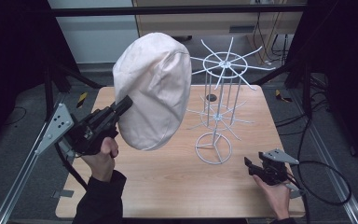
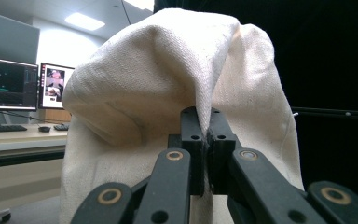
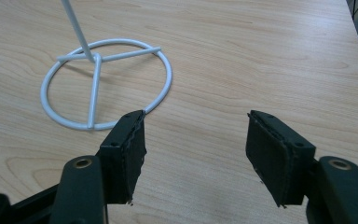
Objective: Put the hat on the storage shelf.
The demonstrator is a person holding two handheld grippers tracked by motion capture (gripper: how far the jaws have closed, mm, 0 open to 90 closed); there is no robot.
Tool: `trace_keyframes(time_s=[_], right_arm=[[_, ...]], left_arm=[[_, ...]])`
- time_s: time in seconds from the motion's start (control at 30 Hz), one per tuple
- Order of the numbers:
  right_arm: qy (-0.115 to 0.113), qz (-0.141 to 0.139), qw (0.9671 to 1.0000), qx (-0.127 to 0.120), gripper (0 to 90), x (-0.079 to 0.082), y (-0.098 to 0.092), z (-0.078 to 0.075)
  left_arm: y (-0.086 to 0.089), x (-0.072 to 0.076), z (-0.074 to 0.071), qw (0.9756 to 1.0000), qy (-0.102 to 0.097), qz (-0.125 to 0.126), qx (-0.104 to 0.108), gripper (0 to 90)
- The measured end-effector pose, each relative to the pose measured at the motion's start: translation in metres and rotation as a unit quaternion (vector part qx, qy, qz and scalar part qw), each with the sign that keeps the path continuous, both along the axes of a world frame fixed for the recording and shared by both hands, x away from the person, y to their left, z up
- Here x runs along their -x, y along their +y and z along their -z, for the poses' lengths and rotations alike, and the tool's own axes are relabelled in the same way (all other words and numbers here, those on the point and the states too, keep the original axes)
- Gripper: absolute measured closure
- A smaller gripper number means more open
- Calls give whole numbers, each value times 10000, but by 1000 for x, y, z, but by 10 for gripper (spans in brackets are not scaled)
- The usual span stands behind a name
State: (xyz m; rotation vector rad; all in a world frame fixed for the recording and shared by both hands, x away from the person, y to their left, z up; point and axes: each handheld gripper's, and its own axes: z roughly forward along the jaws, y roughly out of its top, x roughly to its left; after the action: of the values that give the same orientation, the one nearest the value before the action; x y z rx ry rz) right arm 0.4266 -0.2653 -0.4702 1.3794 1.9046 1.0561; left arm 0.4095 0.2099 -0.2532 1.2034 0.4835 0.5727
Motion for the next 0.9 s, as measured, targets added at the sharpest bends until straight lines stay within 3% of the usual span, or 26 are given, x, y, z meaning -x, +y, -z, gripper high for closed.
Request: trace_keyframes(time_s=[0.43, 0.9], right_arm=[[-3, -1, 10000, -5, 377, 0, -1, 0], [-4, -4, 10000, 2, 376, 0, 0, 0]], left_arm=[[-25, -14, 9, 9992, 212, 174, -290, 879], [-29, -26, 23, 9975, 527, 303, -374, 876]])
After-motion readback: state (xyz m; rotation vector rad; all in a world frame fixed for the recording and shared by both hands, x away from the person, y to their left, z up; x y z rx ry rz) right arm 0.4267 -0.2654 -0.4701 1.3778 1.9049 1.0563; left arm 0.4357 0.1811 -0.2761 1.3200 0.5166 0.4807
